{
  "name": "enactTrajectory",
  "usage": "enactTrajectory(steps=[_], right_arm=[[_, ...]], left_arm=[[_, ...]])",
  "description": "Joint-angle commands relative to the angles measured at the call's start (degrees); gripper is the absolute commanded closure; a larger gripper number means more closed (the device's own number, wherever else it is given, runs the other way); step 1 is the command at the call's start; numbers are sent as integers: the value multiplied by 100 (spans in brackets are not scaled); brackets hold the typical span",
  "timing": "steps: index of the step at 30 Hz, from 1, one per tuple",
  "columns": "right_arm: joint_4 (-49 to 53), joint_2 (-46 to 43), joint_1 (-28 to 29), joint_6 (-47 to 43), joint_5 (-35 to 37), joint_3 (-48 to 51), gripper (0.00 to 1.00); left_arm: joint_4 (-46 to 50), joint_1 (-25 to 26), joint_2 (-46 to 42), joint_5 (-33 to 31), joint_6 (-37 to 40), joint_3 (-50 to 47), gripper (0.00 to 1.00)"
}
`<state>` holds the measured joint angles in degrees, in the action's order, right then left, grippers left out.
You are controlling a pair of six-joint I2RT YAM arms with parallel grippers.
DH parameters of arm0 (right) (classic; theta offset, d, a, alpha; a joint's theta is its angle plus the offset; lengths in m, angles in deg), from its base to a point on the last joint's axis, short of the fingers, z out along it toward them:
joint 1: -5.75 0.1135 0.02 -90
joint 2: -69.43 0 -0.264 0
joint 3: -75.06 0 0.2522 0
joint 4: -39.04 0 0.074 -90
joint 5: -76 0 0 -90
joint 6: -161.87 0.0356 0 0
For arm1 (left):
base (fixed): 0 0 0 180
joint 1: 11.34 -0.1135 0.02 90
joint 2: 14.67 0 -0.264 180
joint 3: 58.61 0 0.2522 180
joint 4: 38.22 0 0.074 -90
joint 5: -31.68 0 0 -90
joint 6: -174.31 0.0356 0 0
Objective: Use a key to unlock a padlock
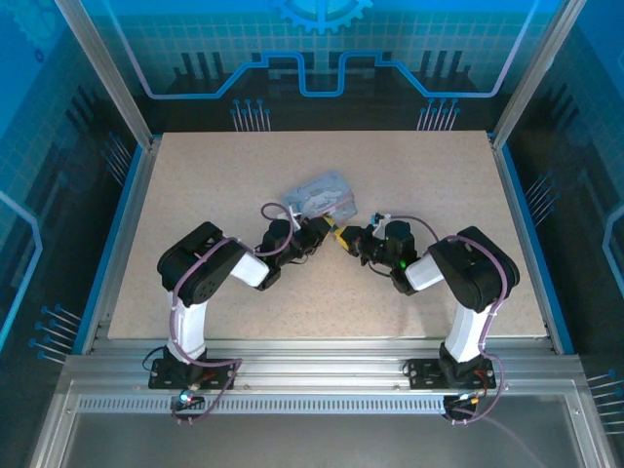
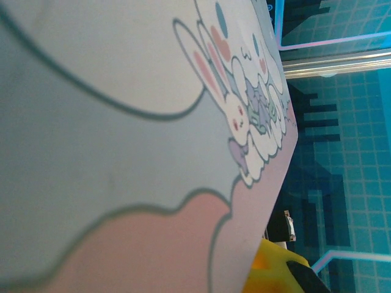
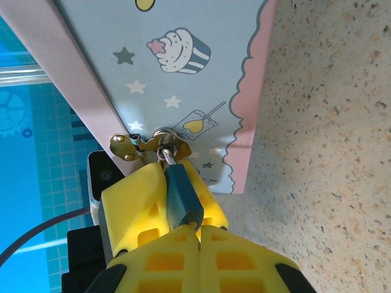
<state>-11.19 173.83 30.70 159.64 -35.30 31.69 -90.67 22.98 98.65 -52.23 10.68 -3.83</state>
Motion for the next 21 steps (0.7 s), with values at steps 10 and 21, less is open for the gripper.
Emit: enactTrajectory(steps=[10, 21], right_arm=[[555, -467, -98, -569, -58, -157, 98], [1303, -1139, -269, -1145, -208, 469, 80]], left_arm=[[-110, 371, -117, 1334, 92, -84, 100], [826, 89, -401, 1288, 439, -156, 100]])
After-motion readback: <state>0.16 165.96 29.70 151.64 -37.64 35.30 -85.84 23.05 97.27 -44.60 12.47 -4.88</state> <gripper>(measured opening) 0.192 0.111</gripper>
